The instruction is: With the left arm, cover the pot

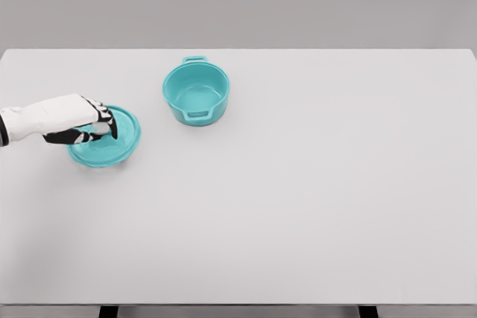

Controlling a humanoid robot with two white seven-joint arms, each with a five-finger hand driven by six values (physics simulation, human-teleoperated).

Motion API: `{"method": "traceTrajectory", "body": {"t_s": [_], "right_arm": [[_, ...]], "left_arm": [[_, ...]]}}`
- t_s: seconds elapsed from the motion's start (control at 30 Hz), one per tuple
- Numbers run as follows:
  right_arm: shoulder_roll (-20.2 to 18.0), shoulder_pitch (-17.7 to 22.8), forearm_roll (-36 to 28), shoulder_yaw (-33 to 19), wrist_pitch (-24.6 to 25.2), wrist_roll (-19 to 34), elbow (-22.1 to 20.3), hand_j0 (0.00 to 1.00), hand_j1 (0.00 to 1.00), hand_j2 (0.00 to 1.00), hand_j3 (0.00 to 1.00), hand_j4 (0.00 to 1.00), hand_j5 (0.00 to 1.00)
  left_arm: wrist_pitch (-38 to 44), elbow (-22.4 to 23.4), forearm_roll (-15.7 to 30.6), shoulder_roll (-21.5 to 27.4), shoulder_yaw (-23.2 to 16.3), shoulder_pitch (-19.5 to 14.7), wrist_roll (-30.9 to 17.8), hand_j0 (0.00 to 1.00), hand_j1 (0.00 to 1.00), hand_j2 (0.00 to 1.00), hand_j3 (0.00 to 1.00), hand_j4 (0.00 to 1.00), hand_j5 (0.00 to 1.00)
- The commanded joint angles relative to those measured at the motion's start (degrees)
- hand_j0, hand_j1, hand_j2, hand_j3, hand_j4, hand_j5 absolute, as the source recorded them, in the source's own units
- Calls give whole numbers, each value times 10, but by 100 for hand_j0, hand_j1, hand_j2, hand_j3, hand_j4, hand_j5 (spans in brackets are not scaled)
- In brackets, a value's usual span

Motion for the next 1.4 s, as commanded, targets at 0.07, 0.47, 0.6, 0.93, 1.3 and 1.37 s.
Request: {"method": "traceTrajectory", "body": {"t_s": [0.07, 0.47, 0.6, 0.93, 1.3, 1.37], "right_arm": [[0, 0, 0, 0, 0, 0, 0, 100, 100, 100, 100, 100, 100], [0, 0, 0, 0, 0, 0, 0, 100, 100, 100, 100, 100, 100], [0, 1, 0, 1, 0, 0, 0, 100, 100, 100, 100, 100, 100], [0, 1, 0, 0, 0, 0, 0, 100, 100, 100, 100, 100, 100], [0, 0, 0, 1, 0, 0, -1, 100, 100, 100, 100, 100, 100], [0, 0, 0, 1, 0, 0, 0, 100, 100, 100, 100, 100, 100]], "left_arm": [[0, -29, 7, 8, 0, -15, 1, 48, 48, 48, 48, 48, 48], [0, -37, 6, -31, -5, -62, 0, 48, 48, 48, 48, 48, 48], [0, -32, 6, -49, -5, -69, -1, 48, 48, 48, 48, 48, 48], [0, -7, 10, -83, -54, -133, -1, 48, 48, 48, 48, 48, 48], [0, 59, 4, -133, -90, -174, -5, 49, 49, 49, 49, 49, 49], [0, 66, 5, -141, -91, -177, -5, 49, 49, 49, 49, 49, 49]]}}
